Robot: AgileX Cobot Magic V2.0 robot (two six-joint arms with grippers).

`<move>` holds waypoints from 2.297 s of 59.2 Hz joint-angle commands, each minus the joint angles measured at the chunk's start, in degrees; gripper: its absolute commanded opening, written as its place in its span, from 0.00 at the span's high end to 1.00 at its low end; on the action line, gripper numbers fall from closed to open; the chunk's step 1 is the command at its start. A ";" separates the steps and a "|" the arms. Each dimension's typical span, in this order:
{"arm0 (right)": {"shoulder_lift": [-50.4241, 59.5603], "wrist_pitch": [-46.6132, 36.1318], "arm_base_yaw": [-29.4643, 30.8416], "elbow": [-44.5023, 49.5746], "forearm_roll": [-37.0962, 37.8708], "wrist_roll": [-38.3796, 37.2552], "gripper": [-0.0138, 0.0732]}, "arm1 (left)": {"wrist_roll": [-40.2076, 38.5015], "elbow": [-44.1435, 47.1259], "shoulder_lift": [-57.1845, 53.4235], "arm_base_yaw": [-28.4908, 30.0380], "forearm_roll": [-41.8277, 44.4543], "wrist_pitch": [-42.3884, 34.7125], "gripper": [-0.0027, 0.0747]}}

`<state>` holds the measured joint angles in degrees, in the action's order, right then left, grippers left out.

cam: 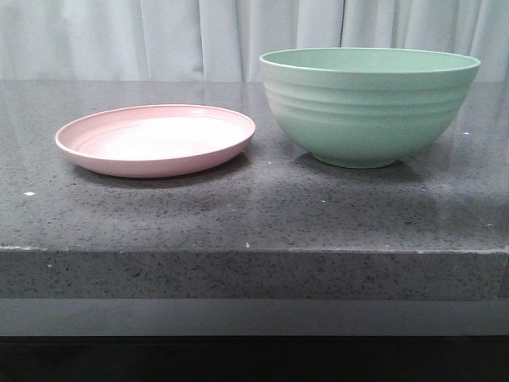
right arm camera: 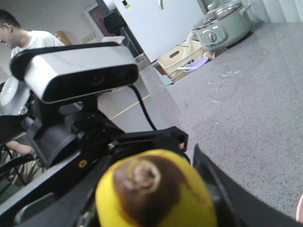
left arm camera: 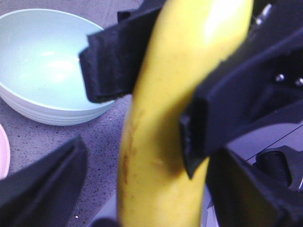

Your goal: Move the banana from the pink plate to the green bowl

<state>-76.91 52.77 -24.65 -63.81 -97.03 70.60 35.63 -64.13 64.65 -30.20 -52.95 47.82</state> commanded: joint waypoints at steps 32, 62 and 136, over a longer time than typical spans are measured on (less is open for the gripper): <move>1.81 -16.11 -0.06 -2.04 4.97 0.27 0.58 | -0.01 -1.65 -1.15 0.10 -2.03 -2.34 0.21; 1.51 -13.46 11.92 -14.67 43.33 -30.77 0.58 | -0.01 -1.65 -1.15 0.10 -2.03 -2.47 0.21; -27.60 5.11 20.58 -40.83 49.68 -44.13 0.34 | -0.01 -1.65 -1.15 0.10 -2.03 -2.47 0.21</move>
<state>-107.91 59.67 -4.45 -102.73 -45.20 26.62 35.63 -64.13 64.65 -30.16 -52.30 47.46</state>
